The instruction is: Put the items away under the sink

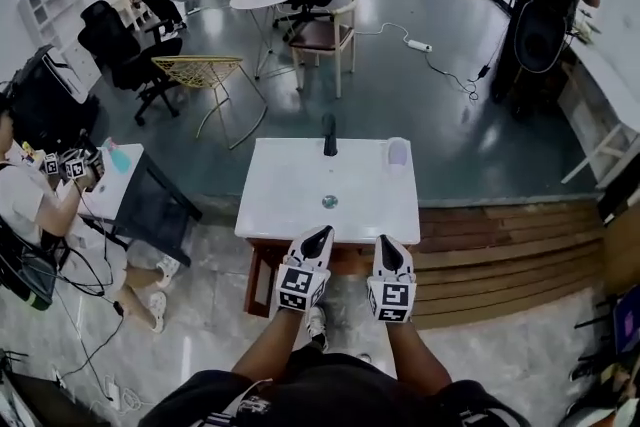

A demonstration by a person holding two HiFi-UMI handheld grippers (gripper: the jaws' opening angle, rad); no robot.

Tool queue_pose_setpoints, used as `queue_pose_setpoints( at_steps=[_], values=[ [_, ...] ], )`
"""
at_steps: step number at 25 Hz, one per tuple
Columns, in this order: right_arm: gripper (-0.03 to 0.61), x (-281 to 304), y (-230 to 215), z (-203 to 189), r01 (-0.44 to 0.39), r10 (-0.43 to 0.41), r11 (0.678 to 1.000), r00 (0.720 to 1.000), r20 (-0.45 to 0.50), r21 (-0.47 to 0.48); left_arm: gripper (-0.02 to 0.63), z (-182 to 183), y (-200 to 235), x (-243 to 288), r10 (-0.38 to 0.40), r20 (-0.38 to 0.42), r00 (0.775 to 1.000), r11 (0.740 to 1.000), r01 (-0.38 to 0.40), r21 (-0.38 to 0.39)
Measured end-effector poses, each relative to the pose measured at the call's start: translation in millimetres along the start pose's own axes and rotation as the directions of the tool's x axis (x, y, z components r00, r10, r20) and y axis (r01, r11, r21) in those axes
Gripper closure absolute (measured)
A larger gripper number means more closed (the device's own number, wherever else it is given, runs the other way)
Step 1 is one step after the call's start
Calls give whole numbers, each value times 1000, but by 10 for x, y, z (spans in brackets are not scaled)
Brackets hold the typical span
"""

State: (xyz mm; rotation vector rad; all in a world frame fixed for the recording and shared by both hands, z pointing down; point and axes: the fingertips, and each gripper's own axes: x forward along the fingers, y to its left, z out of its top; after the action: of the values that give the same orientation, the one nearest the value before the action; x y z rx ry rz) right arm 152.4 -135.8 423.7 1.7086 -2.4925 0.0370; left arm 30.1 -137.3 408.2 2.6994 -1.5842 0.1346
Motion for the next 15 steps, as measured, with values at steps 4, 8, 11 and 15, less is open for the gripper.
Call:
queue_pose_setpoints(
  at_steps=[4, 8, 11, 15],
  values=[
    [555, 470, -160, 45, 33, -33, 999, 999, -24, 8, 607, 177, 217, 368, -41, 34, 999, 999, 41, 11],
    [555, 744, -379, 170, 72, -72, 997, 997, -18, -1, 607, 315, 317, 712, -90, 52, 995, 996, 90, 5],
    [554, 936, -453, 174, 106, -106, 994, 994, -36, -5, 607, 301, 408, 908, -136, 44, 990, 991, 136, 5],
    [555, 1178, -407, 166, 131, -132, 991, 990, -57, -17, 607, 244, 611, 1064, -181, 33, 983, 984, 180, 11]
  ],
)
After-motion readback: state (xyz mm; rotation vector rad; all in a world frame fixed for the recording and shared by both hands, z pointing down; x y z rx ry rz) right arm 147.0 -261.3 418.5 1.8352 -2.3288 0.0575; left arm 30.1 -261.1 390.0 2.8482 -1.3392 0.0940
